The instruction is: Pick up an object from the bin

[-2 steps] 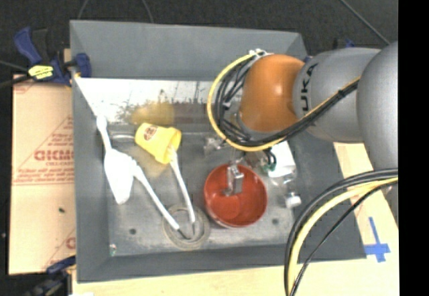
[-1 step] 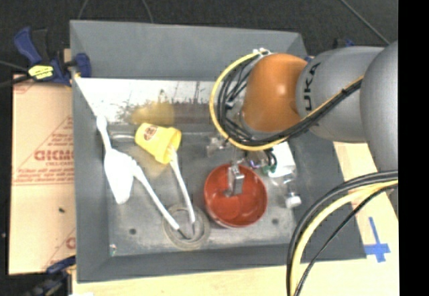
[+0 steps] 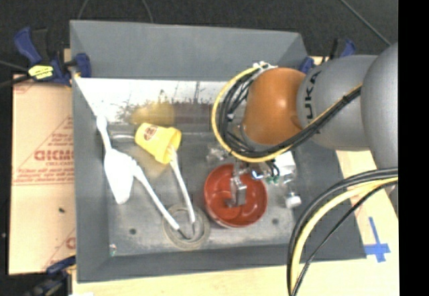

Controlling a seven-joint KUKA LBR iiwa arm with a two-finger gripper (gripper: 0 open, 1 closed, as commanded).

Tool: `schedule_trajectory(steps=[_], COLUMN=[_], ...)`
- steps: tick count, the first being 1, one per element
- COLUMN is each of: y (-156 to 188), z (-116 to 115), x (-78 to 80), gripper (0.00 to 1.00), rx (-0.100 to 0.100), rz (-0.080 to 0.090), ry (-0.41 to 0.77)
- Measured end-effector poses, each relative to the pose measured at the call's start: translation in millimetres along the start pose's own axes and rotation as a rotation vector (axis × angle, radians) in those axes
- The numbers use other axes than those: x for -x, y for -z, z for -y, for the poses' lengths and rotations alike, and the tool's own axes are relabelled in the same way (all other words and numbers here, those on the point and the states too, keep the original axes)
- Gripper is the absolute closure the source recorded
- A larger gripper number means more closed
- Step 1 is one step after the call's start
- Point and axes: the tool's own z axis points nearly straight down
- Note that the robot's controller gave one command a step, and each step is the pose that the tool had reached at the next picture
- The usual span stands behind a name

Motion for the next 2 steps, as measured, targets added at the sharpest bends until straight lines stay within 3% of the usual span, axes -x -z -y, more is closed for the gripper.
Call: schedule_trajectory(steps=[1, 2], y=[1.8, 19.2], z=[1.7, 13.9], x=[2.1, -9.3], gripper=[0.00, 1.00], rx=[0.002, 0.001], rz=[0.002, 0.003], ry=[-0.054, -0.069])
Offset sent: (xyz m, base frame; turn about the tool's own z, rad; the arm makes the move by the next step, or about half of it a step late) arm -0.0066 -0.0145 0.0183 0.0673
